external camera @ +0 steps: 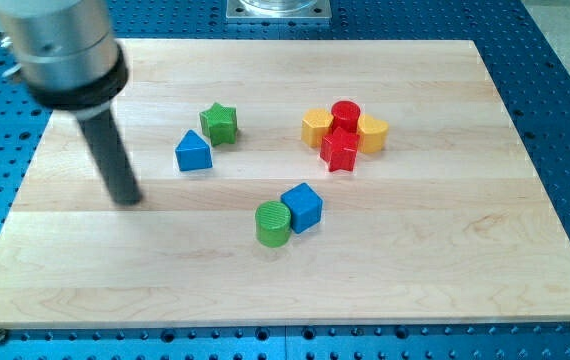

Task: Separate the green circle from the blue cube

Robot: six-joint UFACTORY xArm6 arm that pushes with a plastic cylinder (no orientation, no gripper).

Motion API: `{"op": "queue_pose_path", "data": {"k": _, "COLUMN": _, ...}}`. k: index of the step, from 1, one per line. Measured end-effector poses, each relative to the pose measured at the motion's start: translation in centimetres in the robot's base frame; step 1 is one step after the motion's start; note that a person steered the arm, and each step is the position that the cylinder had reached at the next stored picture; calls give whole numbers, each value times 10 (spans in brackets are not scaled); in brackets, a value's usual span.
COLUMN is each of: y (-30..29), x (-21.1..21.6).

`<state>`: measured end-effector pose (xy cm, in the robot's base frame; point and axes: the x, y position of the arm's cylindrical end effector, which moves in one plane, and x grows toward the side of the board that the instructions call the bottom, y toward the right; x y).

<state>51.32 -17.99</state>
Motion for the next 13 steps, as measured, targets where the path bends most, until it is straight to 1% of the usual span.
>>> {"op": "queue_pose_path", "data": {"k": 1, "y": 35, "x": 102}}
{"op": "queue_pose_path", "data": {"k": 2, "y": 53, "x": 105}}
{"op": "queue_pose_path", "data": {"k": 3, "y": 116, "x": 90}}
{"op": "queue_pose_path", "data": {"k": 4, "y": 146, "x": 76}}
{"op": "queue_pose_path", "data": {"k": 5, "y": 155, "x": 74}}
{"op": "queue_pose_path", "data": {"k": 6, "y": 176, "x": 52}}
{"op": "queue_pose_path", "data": {"k": 7, "y": 176, "x": 45}}
{"op": "queue_pose_path", "data": {"k": 9, "y": 160, "x": -33}}
{"op": "queue_pose_path", "data": {"k": 10, "y": 148, "x": -36}}
{"op": "queue_pose_path", "data": {"k": 11, "y": 141, "x": -28}}
{"op": "queue_pose_path", "data": {"k": 12, "y": 137, "x": -9}}
{"op": "queue_pose_path", "data": {"k": 13, "y": 161, "x": 51}}
